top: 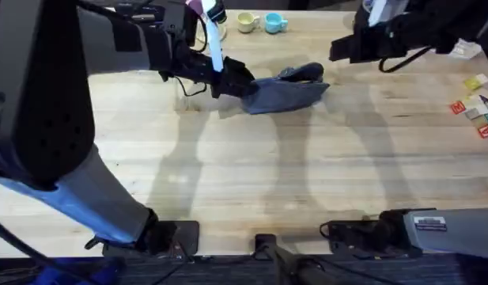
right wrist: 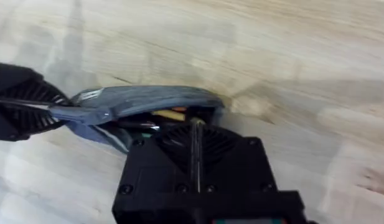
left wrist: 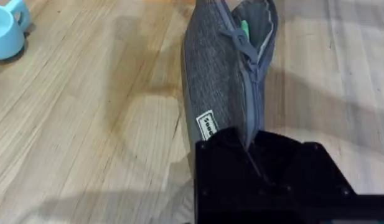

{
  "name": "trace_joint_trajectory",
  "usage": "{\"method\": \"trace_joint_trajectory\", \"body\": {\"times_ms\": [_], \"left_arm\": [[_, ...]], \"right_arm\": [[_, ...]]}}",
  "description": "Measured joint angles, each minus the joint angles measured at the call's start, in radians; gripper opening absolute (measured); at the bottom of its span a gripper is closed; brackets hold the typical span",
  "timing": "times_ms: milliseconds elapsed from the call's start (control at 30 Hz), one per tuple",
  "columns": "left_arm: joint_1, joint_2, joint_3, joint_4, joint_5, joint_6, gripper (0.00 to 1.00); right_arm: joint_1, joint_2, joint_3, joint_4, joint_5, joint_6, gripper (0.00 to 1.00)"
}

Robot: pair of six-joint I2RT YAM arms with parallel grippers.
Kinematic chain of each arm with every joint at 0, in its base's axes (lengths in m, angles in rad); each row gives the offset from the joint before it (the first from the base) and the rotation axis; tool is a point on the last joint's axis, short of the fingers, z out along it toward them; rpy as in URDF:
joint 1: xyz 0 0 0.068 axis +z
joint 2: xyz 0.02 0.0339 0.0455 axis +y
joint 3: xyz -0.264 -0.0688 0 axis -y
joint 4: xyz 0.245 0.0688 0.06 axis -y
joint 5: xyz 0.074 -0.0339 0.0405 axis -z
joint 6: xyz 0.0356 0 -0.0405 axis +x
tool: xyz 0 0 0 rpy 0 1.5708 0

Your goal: Unzip the bag, pick up the pens from the table one at a time and place them inside, then zip the bag closed.

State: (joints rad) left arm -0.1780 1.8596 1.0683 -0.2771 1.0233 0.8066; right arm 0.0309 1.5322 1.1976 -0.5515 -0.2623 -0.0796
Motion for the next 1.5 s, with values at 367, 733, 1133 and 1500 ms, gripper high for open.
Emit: {"method": "trace_joint_trajectory", "body": {"times_ms": [367, 733, 1133, 1500], "left_arm": [[0.0, 0.0, 0.0, 0.0, -0.002, 0.0, 0.044], [0.0, 0.0, 0.0, 0.001, -0.003, 0.0, 0.044], [0.0, 0.0, 0.0, 0.001, -0.003, 0.0, 0.055], [0.001, 0.0, 0.0, 0.005, -0.003, -0.005, 0.993]], "right_arm": [[-0.025, -0.003, 0.0, -0.004, 0.003, -0.003, 0.029], [0.024, -0.147, 0.0, -0.026, -0.002, 0.0, 0.602], [0.108, -0.304, 0.0, -0.053, -0.058, -0.003, 0.996], [0.109, -0.301, 0.0, -0.085, -0.061, -0.003, 0.997]]}}
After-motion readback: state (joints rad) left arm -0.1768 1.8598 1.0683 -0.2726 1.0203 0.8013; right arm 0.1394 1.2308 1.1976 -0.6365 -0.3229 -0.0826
